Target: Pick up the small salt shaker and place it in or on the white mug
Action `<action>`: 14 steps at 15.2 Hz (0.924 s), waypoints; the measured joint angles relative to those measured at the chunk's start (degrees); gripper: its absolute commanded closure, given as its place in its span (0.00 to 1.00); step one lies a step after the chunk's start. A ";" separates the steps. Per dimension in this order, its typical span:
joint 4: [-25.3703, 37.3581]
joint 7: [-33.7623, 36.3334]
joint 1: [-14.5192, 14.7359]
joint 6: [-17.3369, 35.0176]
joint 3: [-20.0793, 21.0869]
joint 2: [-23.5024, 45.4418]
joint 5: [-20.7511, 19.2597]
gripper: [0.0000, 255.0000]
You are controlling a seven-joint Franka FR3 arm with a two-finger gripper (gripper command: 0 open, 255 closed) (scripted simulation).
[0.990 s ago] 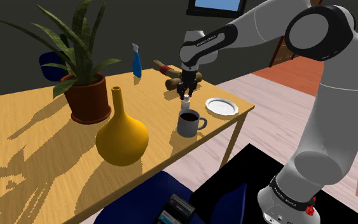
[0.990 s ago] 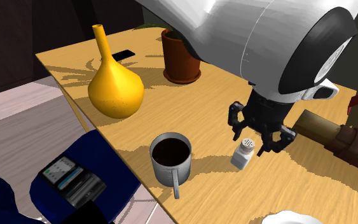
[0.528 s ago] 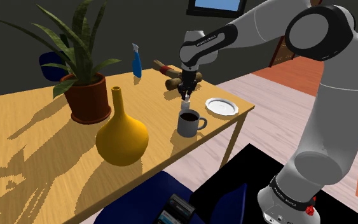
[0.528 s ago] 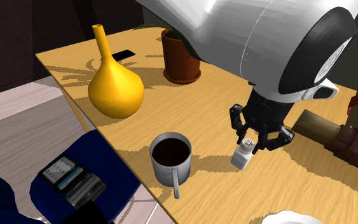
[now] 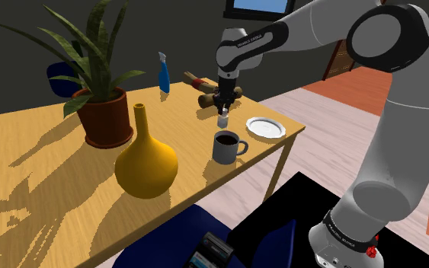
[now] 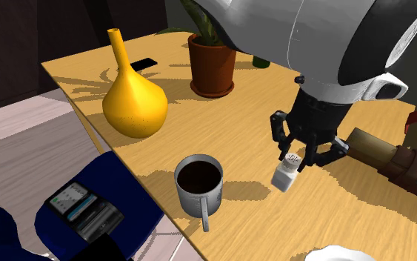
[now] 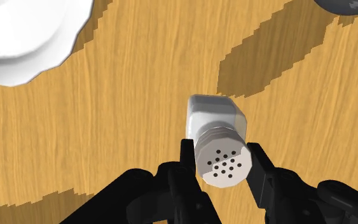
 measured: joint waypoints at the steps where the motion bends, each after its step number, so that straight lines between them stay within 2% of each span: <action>1: 0.28 -0.08 -0.04 -0.59 -0.03 -0.31 0.00 1.00; 14: 6.68 0.03 -0.04 -9.72 -0.06 -3.05 -0.11 1.00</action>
